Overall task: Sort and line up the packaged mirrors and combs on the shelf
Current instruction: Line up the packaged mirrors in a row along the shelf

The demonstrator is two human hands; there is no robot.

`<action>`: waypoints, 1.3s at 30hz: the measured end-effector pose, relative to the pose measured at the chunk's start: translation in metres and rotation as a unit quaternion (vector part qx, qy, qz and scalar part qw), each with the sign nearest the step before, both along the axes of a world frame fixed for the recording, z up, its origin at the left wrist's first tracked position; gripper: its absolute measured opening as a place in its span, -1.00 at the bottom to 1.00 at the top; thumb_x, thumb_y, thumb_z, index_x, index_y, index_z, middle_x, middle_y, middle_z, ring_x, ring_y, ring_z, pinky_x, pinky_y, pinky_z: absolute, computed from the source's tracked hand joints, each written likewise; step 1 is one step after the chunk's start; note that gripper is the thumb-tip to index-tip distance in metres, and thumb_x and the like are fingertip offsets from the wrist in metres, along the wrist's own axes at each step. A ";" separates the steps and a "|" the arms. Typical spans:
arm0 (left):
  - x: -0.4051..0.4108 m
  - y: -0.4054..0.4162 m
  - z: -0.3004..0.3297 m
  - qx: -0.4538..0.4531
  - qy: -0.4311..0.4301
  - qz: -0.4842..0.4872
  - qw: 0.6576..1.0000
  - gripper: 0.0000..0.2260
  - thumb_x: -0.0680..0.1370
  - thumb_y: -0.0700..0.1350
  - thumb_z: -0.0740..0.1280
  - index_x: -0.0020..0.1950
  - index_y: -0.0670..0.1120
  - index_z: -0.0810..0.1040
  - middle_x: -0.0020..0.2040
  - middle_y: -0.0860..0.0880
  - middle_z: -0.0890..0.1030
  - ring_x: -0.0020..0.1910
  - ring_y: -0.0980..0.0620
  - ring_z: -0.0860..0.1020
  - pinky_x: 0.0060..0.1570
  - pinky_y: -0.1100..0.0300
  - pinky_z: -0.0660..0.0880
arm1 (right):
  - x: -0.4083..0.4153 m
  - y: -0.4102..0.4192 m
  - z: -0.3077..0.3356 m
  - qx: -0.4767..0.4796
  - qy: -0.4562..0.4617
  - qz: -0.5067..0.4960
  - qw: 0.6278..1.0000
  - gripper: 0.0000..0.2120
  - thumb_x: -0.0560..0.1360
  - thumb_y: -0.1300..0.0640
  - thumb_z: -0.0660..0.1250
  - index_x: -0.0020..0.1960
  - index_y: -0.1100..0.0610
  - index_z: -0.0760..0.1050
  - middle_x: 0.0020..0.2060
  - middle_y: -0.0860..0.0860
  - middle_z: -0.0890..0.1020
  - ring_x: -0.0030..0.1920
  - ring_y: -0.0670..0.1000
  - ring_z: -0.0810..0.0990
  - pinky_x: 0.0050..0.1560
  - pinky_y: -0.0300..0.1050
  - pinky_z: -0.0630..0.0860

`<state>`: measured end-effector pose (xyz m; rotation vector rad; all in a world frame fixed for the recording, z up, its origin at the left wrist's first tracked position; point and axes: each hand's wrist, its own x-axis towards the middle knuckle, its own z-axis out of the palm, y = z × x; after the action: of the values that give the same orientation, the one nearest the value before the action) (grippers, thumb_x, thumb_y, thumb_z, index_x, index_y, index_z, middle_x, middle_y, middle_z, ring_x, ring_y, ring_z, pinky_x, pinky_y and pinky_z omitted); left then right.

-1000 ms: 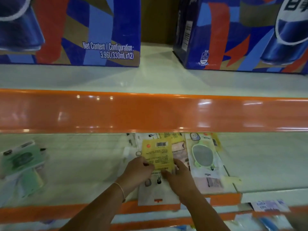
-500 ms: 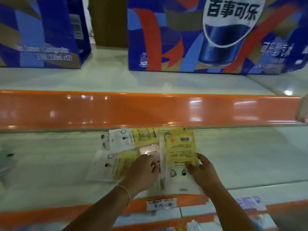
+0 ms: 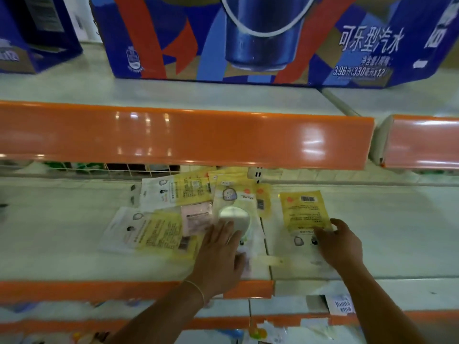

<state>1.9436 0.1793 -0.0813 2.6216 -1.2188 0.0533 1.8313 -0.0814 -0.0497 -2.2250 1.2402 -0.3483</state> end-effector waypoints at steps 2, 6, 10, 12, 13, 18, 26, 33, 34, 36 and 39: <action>-0.001 -0.003 0.001 -0.004 -0.001 0.007 1.000 -0.49 0.56 0.15 0.02 0.46 -0.03 0.30 0.52 -0.12 0.21 0.53 -0.14 0.06 0.50 -0.09 -0.06 | 0.001 -0.004 -0.002 -0.021 -0.008 -0.002 1.000 -0.62 0.54 0.02 0.30 0.29 0.16 0.43 0.01 0.19 0.66 -0.06 0.22 0.61 -0.08 -0.04 0.49; -0.001 -0.006 -0.003 -0.023 -0.015 0.035 0.999 -0.58 0.52 0.12 0.13 0.29 -0.03 0.44 0.40 -0.14 0.40 0.44 -0.17 0.27 0.44 -0.17 0.16 | 0.000 -0.006 -0.004 -0.051 0.012 -0.026 0.998 -0.65 0.51 0.01 0.27 0.24 0.13 0.47 0.01 0.20 0.61 -0.08 0.22 0.54 -0.05 0.03 0.53; -0.002 -0.003 -0.006 -0.051 -0.016 0.074 0.996 -0.61 0.49 0.12 0.19 0.23 -0.05 0.48 0.32 -0.17 0.44 0.37 -0.23 0.33 0.36 -0.20 0.28 | 0.005 0.015 -0.005 -0.092 0.091 -0.025 0.991 -0.57 0.48 -0.05 0.30 0.29 0.09 0.43 0.23 0.20 0.47 0.22 0.29 0.38 0.23 0.16 0.31; -0.002 -0.004 -0.006 -0.070 -0.016 0.100 0.992 -0.61 0.48 0.11 0.19 0.22 -0.06 0.46 0.30 -0.18 0.44 0.34 -0.27 0.34 0.33 -0.21 0.33 | 0.010 0.037 -0.006 -0.116 0.036 -0.003 0.993 -0.57 0.45 -0.03 0.36 0.27 0.11 0.46 0.26 0.20 0.47 0.25 0.28 0.36 0.25 0.16 0.28; -0.003 -0.004 -0.006 -0.077 -0.014 0.109 0.991 -0.60 0.48 0.11 0.19 0.23 -0.06 0.45 0.30 -0.19 0.44 0.34 -0.28 0.34 0.31 -0.21 0.34 | 0.015 0.048 -0.007 -0.120 0.007 0.021 0.993 -0.58 0.46 -0.02 0.36 0.26 0.11 0.48 0.24 0.20 0.49 0.23 0.26 0.39 0.24 0.14 0.31; -0.002 -0.002 -0.009 -0.089 -0.012 0.113 0.989 -0.59 0.52 0.10 0.12 0.30 -0.06 0.38 0.32 -0.18 0.41 0.34 -0.24 0.34 0.33 -0.16 0.33 | 0.043 0.109 -0.010 0.027 -0.089 0.146 0.985 -0.58 0.49 -0.06 0.35 0.29 0.07 0.45 0.13 0.05 0.57 -0.05 -0.04 0.58 -0.02 -0.15 0.50; -0.004 0.000 -0.002 -0.166 -0.012 0.082 0.983 -0.66 0.55 -0.01 0.15 0.29 -0.10 0.38 0.24 -0.12 0.48 0.24 -0.10 0.40 0.31 -0.04 0.39 | 0.069 0.131 -0.006 0.066 -0.058 0.152 0.984 -0.19 0.33 -0.13 0.50 0.44 0.09 0.24 0.24 0.13 0.48 0.22 0.13 0.49 0.14 -0.09 0.41; -0.003 0.001 0.000 -0.185 0.008 0.095 0.978 -0.67 0.56 -0.03 0.10 0.26 -0.11 0.41 0.20 -0.10 0.47 0.22 -0.10 0.41 0.28 0.01 0.40 | 0.062 0.114 -0.003 0.156 -0.118 0.144 0.970 -0.29 0.39 0.03 0.49 0.44 -0.06 0.22 0.29 0.08 0.50 0.19 0.07 0.53 0.07 -0.16 0.47; -0.003 0.001 0.000 -0.185 0.011 0.097 0.978 -0.67 0.55 -0.04 0.08 0.25 -0.11 0.42 0.18 -0.09 0.47 0.21 -0.09 0.41 0.27 0.02 0.40 | 0.061 0.111 -0.005 0.165 -0.125 0.134 0.969 -0.33 0.43 0.05 0.46 0.44 -0.08 0.23 0.25 0.10 0.52 0.13 0.08 0.56 -0.02 -0.17 0.53; -0.002 0.002 -0.002 -0.186 0.013 0.100 0.977 -0.68 0.53 -0.06 0.07 0.21 -0.11 0.44 0.15 -0.08 0.49 0.18 -0.08 0.42 0.24 0.02 0.41 | 0.056 0.106 -0.007 0.195 -0.140 0.117 0.964 -0.42 0.49 0.12 0.38 0.43 -0.09 0.25 0.05 0.05 0.57 -0.10 0.02 0.61 -0.27 -0.21 0.55; 0.000 0.003 -0.005 -0.191 0.008 0.107 0.976 -0.68 0.50 -0.07 0.09 0.18 -0.13 0.48 0.12 -0.11 0.52 0.15 -0.11 0.46 0.20 -0.02 0.45 | 0.046 0.093 -0.009 0.212 -0.153 0.103 0.960 -0.47 0.54 0.17 0.31 0.44 -0.08 0.24 -0.04 0.03 0.55 -0.22 -0.05 0.59 -0.39 -0.22 0.53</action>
<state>1.9432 0.1824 -0.0860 2.3911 -0.8186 0.2761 1.8772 0.0113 -0.0588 -1.8256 0.8194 -0.2974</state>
